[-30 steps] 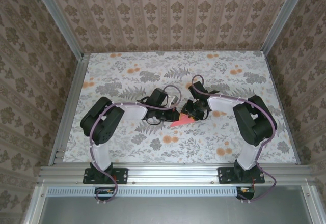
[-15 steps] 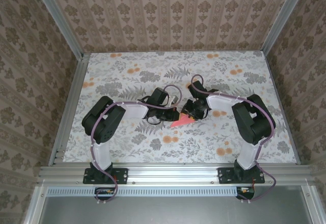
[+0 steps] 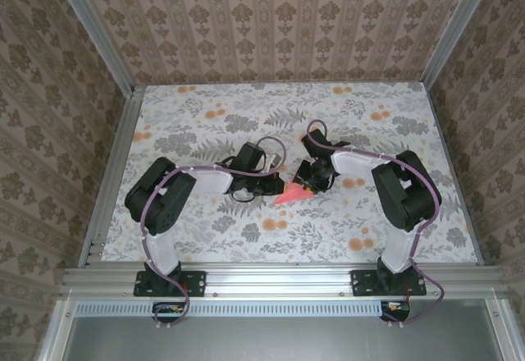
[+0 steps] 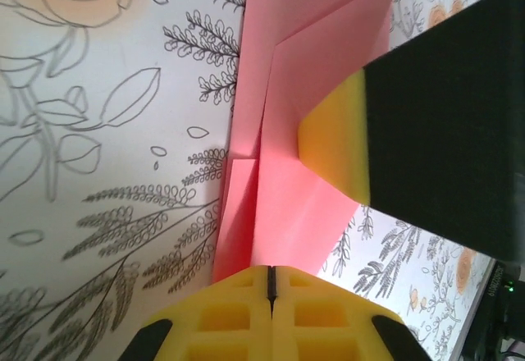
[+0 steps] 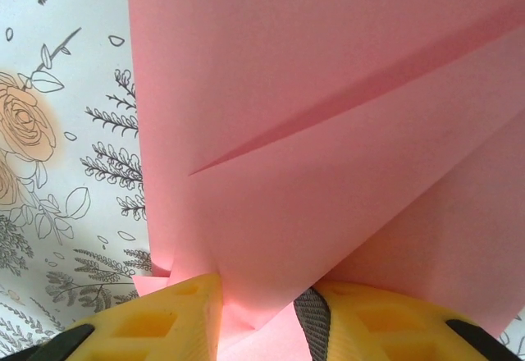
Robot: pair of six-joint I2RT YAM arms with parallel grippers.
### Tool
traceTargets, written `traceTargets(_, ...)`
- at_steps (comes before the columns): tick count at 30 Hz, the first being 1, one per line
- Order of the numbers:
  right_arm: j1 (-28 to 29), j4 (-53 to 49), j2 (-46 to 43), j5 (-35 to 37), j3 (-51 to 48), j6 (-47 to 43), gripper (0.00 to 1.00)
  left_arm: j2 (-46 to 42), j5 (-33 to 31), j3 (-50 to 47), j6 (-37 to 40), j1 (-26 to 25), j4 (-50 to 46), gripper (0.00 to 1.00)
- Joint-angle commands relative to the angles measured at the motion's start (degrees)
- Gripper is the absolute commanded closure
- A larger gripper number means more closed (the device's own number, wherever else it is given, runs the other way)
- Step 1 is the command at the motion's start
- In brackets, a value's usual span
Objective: Fold a paper plane with a square sheet of paper (pick it up from the middle)
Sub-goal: Fourth fold the wing at the center of the table.
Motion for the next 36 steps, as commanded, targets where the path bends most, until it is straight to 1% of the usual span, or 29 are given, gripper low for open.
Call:
traceTargets(1, -0.34, -9.07, 6.58, 7.54, -3.73, 0.76, 0.62, -3.57, -1.54, -1.5, -1.45, 0.85, 2.55, 0.95)
traceTargets(10, -0.34, -8.91, 7.24, 7.17, -3.2, 0.54, 0.56, -2.29, 1.07, -0.68, -1.38, 0.6, 3.7, 0.92)
traceTargets(14, -0.34, -8.82, 7.65, 6.9, -2.93, 0.17, 0.55, -0.87, 1.46, 1.12, -0.5, -0.25, 1.8, 0.92)
traceTargets(20, -0.34, -8.72, 8.14, 6.41, -2.93, 0.09, 0.52, 0.71, 2.3, 2.08, -0.29, -0.75, 1.04, 0.92)
traceTargets(26, -0.34, -8.63, 8.75, 5.87, -2.82, 0.53, 0.5, 2.1, 3.72, 2.98, 0.12, -1.33, 0.54, 0.94)
traceTargets(36, -0.59, -8.02, 8.55, 5.52, -3.54, 1.55, 0.52, 4.85, 0.93, 4.44, 1.01, -1.34, -5.22, 0.97)
